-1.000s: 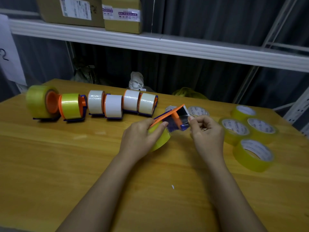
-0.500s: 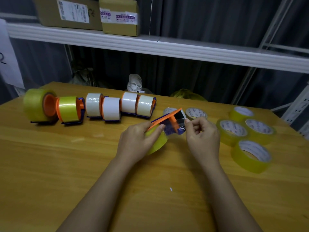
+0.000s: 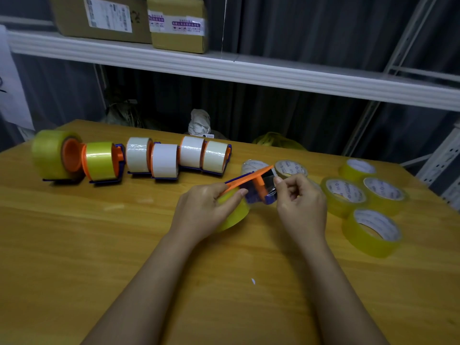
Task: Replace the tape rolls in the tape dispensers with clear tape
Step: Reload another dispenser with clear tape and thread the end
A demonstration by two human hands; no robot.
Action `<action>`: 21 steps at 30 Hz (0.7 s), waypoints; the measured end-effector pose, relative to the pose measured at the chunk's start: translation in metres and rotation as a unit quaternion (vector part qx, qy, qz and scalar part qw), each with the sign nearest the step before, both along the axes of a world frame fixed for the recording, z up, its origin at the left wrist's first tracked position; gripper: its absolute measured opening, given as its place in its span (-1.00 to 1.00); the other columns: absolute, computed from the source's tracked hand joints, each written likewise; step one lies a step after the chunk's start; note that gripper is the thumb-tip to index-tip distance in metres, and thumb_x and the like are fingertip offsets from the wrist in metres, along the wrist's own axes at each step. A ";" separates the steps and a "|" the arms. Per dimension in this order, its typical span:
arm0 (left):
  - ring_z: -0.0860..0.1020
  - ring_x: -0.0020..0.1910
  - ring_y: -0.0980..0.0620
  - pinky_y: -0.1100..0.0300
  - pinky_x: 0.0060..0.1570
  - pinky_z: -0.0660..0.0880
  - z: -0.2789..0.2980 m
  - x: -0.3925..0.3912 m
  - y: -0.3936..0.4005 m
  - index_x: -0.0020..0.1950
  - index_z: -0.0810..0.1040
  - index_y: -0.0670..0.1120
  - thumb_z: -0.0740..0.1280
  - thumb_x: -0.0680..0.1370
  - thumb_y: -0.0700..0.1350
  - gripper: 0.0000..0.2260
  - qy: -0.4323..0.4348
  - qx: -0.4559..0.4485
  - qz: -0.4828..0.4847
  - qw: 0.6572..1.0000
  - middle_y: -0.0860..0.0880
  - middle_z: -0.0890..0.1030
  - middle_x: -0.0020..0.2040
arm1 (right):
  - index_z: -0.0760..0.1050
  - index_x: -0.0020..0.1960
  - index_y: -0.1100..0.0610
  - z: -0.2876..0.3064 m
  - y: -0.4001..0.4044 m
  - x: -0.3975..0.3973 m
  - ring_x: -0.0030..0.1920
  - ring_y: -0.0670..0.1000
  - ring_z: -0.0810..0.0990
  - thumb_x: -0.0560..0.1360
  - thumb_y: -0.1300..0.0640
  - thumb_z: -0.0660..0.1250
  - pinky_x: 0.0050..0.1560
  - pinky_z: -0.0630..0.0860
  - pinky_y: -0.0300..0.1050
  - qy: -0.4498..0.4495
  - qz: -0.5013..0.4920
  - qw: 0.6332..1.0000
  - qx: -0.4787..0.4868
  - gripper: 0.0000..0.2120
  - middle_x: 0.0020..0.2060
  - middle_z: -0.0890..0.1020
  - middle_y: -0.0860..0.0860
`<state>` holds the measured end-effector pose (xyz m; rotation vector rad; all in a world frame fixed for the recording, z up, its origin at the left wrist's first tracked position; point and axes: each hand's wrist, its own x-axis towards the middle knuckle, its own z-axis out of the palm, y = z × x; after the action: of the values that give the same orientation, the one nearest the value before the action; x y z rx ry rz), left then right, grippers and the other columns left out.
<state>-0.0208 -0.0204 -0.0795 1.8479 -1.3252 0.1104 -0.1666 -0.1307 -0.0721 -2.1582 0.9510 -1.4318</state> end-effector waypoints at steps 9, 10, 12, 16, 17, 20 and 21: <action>0.53 -0.33 0.04 0.19 -0.44 0.34 0.004 -0.001 0.003 -0.10 0.63 -0.01 0.21 0.49 0.31 -0.58 0.006 0.016 -0.003 1.000 0.02 0.59 -0.32 | 0.56 -0.16 0.13 0.000 -0.005 -0.002 -0.30 -0.07 0.51 0.53 0.07 0.31 -0.35 0.42 -0.14 -0.011 0.000 0.999 -0.038 -0.84 -0.32 0.57 -0.07; 0.54 -0.32 0.03 0.17 -0.43 0.38 0.004 -0.001 0.003 -0.10 0.63 -0.01 0.19 0.48 0.36 -0.53 0.003 0.016 -0.006 1.000 0.01 0.59 -0.32 | 0.56 -0.14 0.13 -0.001 -0.006 -0.002 -0.28 -0.07 0.51 0.53 0.05 0.29 -0.34 0.44 -0.12 -0.012 0.006 0.999 -0.043 -0.83 -0.31 0.59 -0.06; 0.55 -0.30 0.01 0.09 -0.39 0.47 0.004 0.000 0.003 -0.07 0.64 -0.01 0.12 0.44 0.41 -0.45 -0.004 0.015 -0.009 1.000 0.01 0.61 -0.30 | 0.55 -0.12 0.14 -0.004 -0.008 0.000 -0.25 -0.05 0.51 0.54 0.03 0.26 -0.31 0.45 -0.10 -0.018 0.018 0.998 -0.064 -0.80 -0.27 0.59 -0.05; 0.53 -0.35 0.01 0.14 -0.43 0.39 0.005 -0.001 0.005 -0.12 0.64 -0.03 0.16 0.47 0.32 -0.53 -0.013 0.011 -0.010 1.000 0.00 0.59 -0.35 | 0.54 -0.10 0.18 -0.009 -0.010 0.003 -0.18 -0.15 0.40 0.55 0.02 0.19 -0.20 0.36 -0.23 -0.014 0.026 0.993 -0.112 -0.74 -0.23 0.57 -0.04; 0.52 -0.36 -0.01 0.15 -0.44 0.35 0.005 -0.001 0.005 -0.17 0.62 -0.04 0.19 0.48 0.31 -0.55 -0.009 0.012 -0.008 1.000 -0.01 0.57 -0.37 | 0.54 -0.09 0.19 -0.010 -0.011 0.003 -0.18 -0.14 0.40 0.56 0.03 0.19 -0.19 0.35 -0.23 -0.010 0.027 0.992 -0.119 -0.74 -0.22 0.58 -0.02; 0.50 -0.37 -0.03 0.16 -0.44 0.27 0.005 -0.001 0.005 -0.22 0.60 -0.04 0.23 0.50 0.29 -0.58 0.011 0.015 -0.002 1.000 -0.02 0.53 -0.41 | 0.54 -0.08 0.21 -0.011 -0.014 0.003 -0.16 -0.13 0.40 0.56 0.05 0.20 -0.16 0.33 -0.27 0.000 0.028 0.990 -0.141 -0.75 -0.21 0.60 0.03; 0.50 -0.37 -0.02 0.17 -0.44 0.24 0.005 -0.001 0.005 -0.22 0.60 -0.03 0.23 0.50 0.29 -0.58 0.021 0.016 -0.004 1.000 -0.01 0.52 -0.41 | 0.55 -0.07 0.22 -0.011 -0.014 0.002 -0.16 -0.14 0.39 0.56 0.06 0.20 -0.16 0.31 -0.30 0.002 0.030 0.989 -0.148 -0.75 -0.21 0.60 0.04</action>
<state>-0.0215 -0.0155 -0.0750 1.8619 -1.3114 0.0468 -0.1642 -0.1447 -0.0832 -2.3754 0.7050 -1.6260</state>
